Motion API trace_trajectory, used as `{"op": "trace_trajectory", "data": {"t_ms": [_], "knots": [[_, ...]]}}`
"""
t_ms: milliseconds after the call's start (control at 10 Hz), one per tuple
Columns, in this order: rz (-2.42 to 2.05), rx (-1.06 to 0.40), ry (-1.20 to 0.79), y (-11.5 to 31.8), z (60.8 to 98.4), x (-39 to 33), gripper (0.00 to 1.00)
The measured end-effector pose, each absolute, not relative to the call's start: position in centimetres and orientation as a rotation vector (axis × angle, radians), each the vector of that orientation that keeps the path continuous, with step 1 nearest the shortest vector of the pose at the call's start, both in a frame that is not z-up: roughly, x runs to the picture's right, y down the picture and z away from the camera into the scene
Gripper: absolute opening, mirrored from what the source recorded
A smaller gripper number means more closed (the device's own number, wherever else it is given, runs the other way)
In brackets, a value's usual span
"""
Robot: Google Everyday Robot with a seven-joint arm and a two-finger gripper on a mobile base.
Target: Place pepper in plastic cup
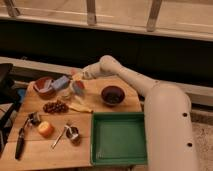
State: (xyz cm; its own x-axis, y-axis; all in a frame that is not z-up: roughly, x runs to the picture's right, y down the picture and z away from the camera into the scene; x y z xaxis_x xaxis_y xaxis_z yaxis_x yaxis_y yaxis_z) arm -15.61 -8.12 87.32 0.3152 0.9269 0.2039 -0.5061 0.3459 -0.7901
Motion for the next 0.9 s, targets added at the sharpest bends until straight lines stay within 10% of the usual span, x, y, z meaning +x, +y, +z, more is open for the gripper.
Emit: {"op": "trace_trajectory", "data": {"t_ms": [900], "knots": [[1.045, -0.603, -0.850, -12.1, 89.3, -17.2, 0.00]]}}
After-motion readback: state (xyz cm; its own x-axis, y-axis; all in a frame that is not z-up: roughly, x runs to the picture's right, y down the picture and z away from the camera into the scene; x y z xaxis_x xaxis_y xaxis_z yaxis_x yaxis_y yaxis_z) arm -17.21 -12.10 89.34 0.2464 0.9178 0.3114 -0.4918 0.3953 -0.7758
